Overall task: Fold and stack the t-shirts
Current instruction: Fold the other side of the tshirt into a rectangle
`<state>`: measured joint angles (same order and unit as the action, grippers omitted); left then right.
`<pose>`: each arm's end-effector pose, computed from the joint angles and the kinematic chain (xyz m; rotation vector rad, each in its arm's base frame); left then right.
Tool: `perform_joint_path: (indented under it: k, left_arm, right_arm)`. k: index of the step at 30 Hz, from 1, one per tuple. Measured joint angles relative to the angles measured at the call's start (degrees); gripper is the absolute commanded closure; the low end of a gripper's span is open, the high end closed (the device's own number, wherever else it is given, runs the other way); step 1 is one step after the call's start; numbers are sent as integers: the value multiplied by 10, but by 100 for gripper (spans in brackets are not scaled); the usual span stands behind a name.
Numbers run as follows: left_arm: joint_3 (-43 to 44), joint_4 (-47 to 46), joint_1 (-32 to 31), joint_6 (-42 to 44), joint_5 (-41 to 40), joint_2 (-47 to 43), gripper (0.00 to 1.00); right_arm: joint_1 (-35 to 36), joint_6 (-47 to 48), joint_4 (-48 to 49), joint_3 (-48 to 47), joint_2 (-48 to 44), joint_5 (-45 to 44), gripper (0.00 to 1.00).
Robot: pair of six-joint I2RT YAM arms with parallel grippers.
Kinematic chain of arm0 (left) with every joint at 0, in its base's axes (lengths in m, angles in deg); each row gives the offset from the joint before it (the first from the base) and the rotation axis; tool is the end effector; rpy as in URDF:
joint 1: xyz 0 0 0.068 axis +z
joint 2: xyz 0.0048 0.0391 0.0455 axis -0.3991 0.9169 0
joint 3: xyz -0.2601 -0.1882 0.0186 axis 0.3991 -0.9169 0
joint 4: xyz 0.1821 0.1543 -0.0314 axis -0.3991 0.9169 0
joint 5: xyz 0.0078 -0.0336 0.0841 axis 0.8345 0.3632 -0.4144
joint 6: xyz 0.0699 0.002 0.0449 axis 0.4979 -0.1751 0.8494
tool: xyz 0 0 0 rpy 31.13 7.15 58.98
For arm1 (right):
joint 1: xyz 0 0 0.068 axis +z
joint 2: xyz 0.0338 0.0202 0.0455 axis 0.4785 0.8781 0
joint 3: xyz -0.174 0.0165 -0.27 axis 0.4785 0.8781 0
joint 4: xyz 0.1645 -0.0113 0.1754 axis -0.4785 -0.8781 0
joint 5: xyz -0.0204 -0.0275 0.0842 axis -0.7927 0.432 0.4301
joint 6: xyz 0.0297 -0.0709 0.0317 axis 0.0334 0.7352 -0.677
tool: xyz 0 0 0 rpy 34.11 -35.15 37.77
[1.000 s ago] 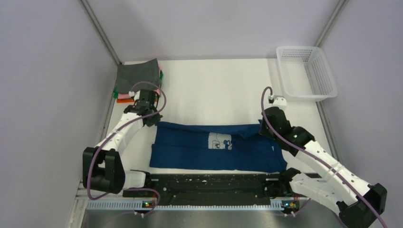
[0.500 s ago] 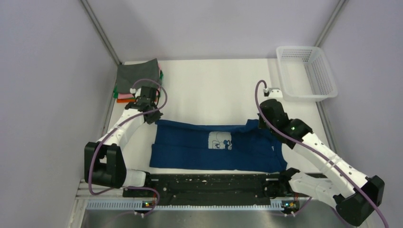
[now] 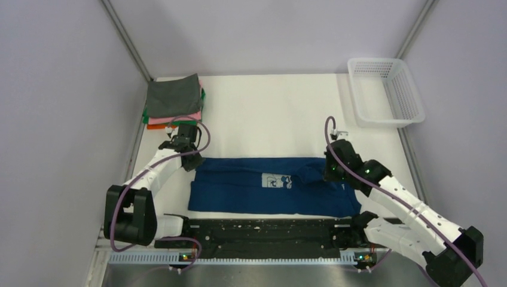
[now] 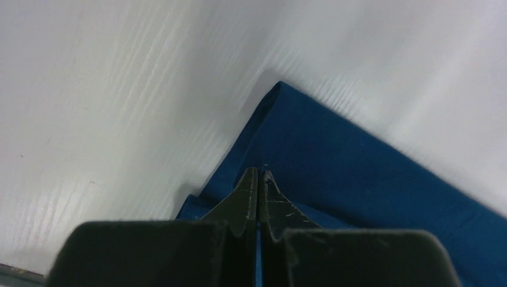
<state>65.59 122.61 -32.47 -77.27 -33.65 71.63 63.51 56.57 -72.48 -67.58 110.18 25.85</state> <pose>0.2280 -0.0198 0.2326 -0.7518 2.5172 0.0087 0.1280 0.0656 0.2740 0.0284 2.4184 0.1913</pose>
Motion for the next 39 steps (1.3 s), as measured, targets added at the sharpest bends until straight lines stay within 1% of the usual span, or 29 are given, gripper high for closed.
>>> perform_joint_path:
  k: [3,4,5,6,7,8,9,10,11,12,14,16,18,21,24,26,27,30,32,36,39]
  left_arm:
    - [-26,-1,0,-5,1,-3,87]
    - [-31,-2,0,-7,0,-3,81]
    - [-34,-2,0,-11,-2,-3,75]
    - [-35,-2,0,-13,-6,-3,66]
    - [-36,0,0,-15,-11,-3,57]
    - [-36,2,0,-18,-20,-5,49]
    - [-36,4,0,-21,-29,-10,40]
    - [-36,9,0,-27,-42,-19,25]
    - [-35,17,0,-30,-54,-30,17]
    - [-35,25,0,-29,-63,-40,9]
    - [-27,50,0,-37,-82,-65,3]
    - [-11,70,0,-40,-86,-89,1]
    - [3,71,0,-38,-71,-108,1]
    - [7,46,0,-24,-4,-123,1]
    - [0,12,-3,-14,68,-114,1]
    - [-9,-11,-6,-11,113,-94,1]
    - [-14,-21,-7,-10,132,-83,1]
    - [-36,-49,-10,-9,174,-52,1]
    - [-50,-63,-11,-9,188,-40,1]
    - [-79,-91,-11,-10,204,-21,1]
    - [-94,-105,-11,-10,204,-7,1]
  right_arm:
    - [6,-47,-12,47,-15,41,81]
    - [9,-62,-16,67,-24,58,77]
    - [12,-76,-18,90,-37,78,69]
    - [14,-84,-20,105,-47,90,60]
    - [16,-95,-21,128,-62,113,46]
    - [17,-103,-24,144,-74,130,37]
    - [17,-110,-26,155,-85,146,30]
    - [17,-113,-30,167,-100,166,24]
    - [17,-119,-33,172,-112,179,17]
    - [17,-121,-36,176,-125,194,13]
    - [17,-122,-35,176,-156,214,3]
    - [17,-120,-32,173,-184,223,1]
    - [17,-115,-27,160,-199,219,1]
    - [17,-98,9,143,-189,206,1]
    - [17,-70,66,133,-142,197,1]
    - [17,-54,101,126,-96,196,1]
    - [17,-42,127,119,-58,195,1]
    - [17,-16,174,106,38,198,1]
    - [17,-2,189,104,78,202,2]
    - [17,18,194,107,104,234,1]
    - [18,21,197,118,89,301,1]
